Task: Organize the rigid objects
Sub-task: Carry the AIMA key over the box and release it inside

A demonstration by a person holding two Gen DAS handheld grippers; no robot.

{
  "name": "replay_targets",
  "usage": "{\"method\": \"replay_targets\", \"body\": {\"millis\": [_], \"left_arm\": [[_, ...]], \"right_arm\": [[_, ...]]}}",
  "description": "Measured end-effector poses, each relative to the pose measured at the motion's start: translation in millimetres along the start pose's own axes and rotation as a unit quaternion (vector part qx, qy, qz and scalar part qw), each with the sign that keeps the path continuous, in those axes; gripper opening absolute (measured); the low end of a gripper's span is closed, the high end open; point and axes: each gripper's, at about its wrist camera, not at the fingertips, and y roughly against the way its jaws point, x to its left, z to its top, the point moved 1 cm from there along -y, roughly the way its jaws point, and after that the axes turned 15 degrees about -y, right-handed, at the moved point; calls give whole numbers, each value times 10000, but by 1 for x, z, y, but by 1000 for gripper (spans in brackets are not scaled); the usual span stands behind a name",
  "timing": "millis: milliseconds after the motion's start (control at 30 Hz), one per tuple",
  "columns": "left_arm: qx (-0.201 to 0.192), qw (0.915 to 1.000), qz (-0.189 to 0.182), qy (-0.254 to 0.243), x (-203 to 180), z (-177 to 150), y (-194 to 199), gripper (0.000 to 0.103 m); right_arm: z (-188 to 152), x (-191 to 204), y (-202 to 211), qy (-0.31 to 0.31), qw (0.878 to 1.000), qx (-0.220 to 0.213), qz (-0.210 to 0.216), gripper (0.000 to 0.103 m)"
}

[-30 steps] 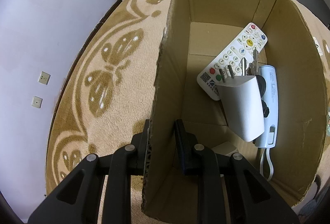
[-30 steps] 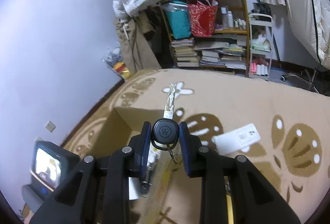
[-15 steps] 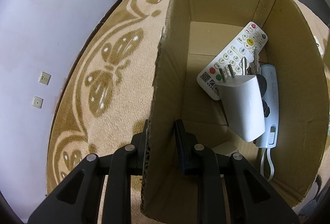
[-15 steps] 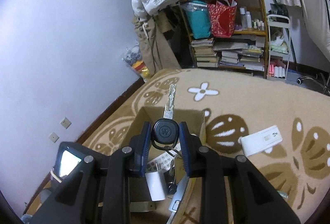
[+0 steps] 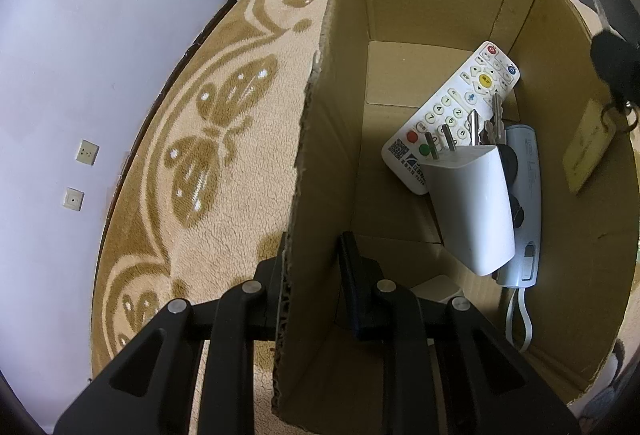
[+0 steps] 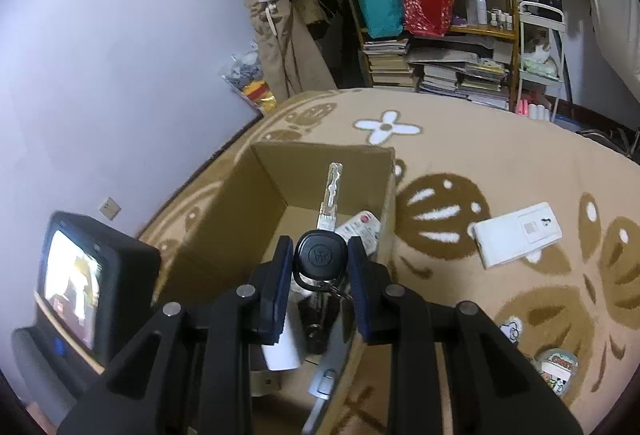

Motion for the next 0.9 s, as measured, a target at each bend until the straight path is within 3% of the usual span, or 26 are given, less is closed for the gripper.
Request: {"method": "replay_targets", "body": {"millis": [333, 400, 433, 533, 800, 900], "left_arm": [[8, 10000, 5, -12, -1, -1, -1, 21], [7, 10000, -2, -13, -1, -1, 0, 21], [9, 10000, 4, -17, -2, 0, 0, 21], [9, 10000, 5, -19, -2, 0, 0, 21], [10, 10000, 6, -18, -2, 0, 0, 21], [10, 10000, 3, -17, -2, 0, 0, 21]], "right_arm": [[-6, 3, 1, 227, 9996, -40, -170, 31], [-5, 4, 4, 259, 9995, -80, -177, 52], [-4, 4, 7, 259, 9995, -110, -172, 56], [-3, 1, 13, 242, 9994, -108, -225, 61], [-3, -27, 27, -23, 9981, -192, -584, 96], [-3, -39, 31, -98, 9968, -188, -769, 97]]}}
